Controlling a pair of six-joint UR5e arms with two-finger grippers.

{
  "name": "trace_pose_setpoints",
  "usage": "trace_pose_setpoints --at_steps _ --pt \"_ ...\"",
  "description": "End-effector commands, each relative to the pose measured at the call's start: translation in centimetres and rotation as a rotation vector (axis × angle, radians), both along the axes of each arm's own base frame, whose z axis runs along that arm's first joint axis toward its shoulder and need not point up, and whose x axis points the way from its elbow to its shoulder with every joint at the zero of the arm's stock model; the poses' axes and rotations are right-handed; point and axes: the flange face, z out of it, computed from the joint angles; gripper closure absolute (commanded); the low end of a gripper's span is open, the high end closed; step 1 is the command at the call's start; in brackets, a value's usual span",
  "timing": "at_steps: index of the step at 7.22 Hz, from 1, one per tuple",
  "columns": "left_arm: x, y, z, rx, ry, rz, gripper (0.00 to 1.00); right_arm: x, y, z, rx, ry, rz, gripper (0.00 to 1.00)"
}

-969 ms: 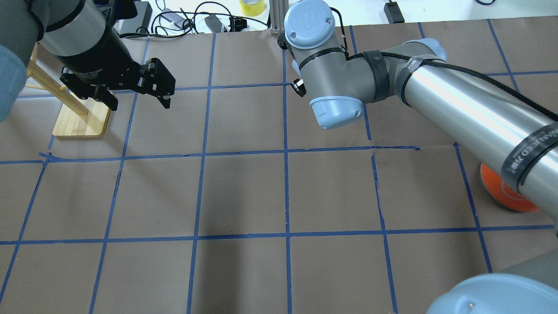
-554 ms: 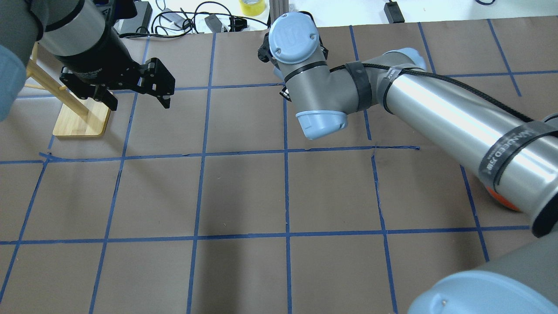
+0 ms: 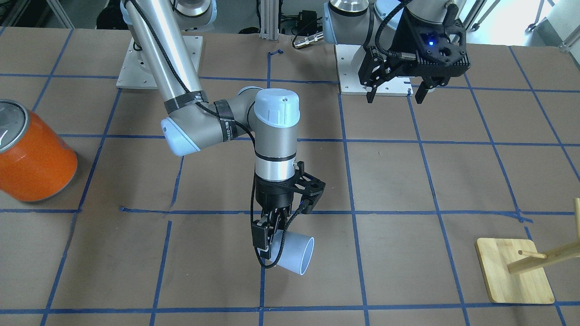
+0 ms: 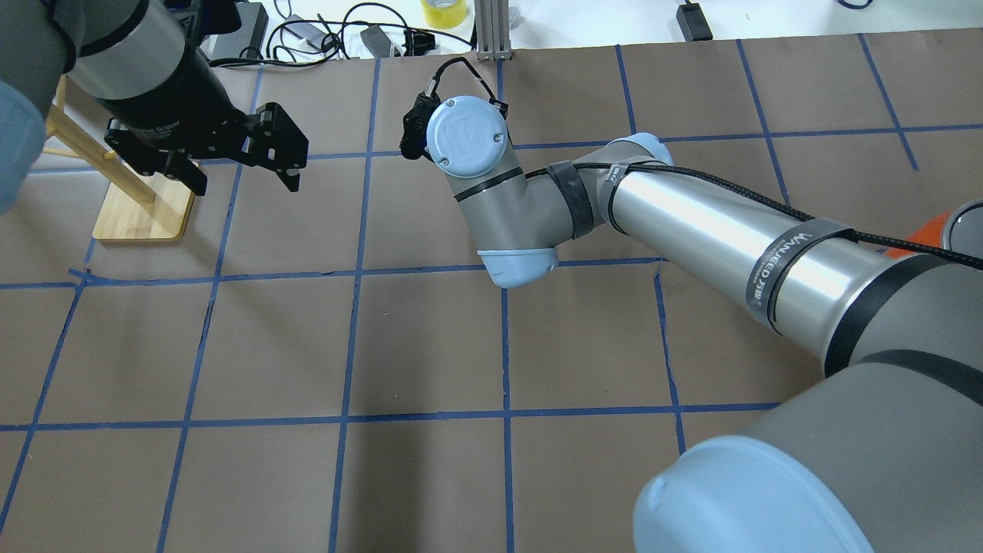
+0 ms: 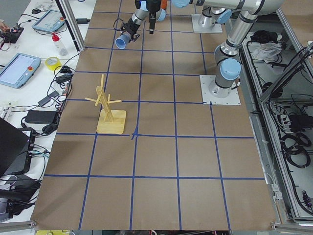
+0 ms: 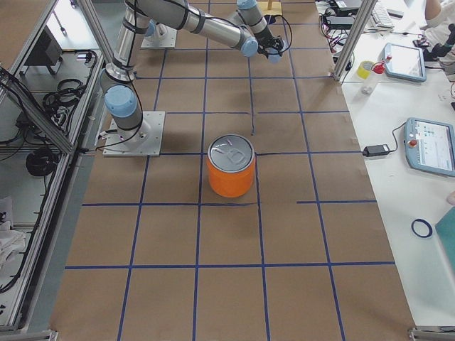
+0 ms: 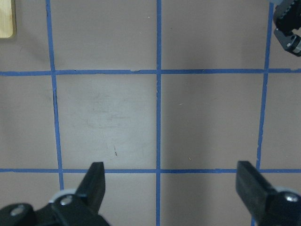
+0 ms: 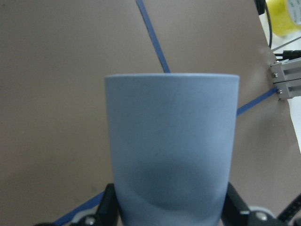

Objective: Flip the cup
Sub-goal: 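Lift the cup with the right gripper and carry it toward the left gripper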

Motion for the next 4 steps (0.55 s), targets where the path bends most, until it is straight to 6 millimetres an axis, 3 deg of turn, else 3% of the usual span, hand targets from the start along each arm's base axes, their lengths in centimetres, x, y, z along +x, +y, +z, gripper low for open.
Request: trace_pose_setpoints --at_steps 1,2,4 --pt "-0.1 0.0 0.0 -0.001 0.0 -0.001 0.0 2.5 1.8 -2.9 0.084 0.09 0.133 0.58" --pt "-0.1 0.0 0.0 -0.001 0.0 -0.001 0.0 2.8 1.7 -2.1 0.072 0.101 0.162 0.58" --pt "0.0 0.0 0.0 -0.001 0.0 0.0 0.0 5.6 4.4 -3.1 0.089 0.174 0.339 0.58"
